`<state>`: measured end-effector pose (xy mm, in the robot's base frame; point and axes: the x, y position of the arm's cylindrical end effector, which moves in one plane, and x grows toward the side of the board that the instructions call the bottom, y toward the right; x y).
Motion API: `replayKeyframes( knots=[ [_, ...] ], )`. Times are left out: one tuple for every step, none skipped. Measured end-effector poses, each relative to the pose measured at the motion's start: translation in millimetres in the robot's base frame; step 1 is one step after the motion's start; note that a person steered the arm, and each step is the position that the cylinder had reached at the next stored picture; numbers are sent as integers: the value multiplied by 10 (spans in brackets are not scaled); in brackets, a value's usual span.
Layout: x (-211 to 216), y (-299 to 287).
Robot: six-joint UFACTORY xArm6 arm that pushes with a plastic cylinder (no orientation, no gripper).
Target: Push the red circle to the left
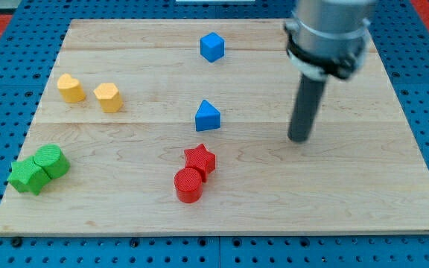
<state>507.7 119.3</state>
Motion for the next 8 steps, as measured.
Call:
replayKeyframes(
  knots=[
    [492,-467],
    [850,-908],
    [736,-1594],
    [721,-2257],
    [791,-2160],
    [832,-1510],
    [588,-1555],
    [543,-1918]
  ],
)
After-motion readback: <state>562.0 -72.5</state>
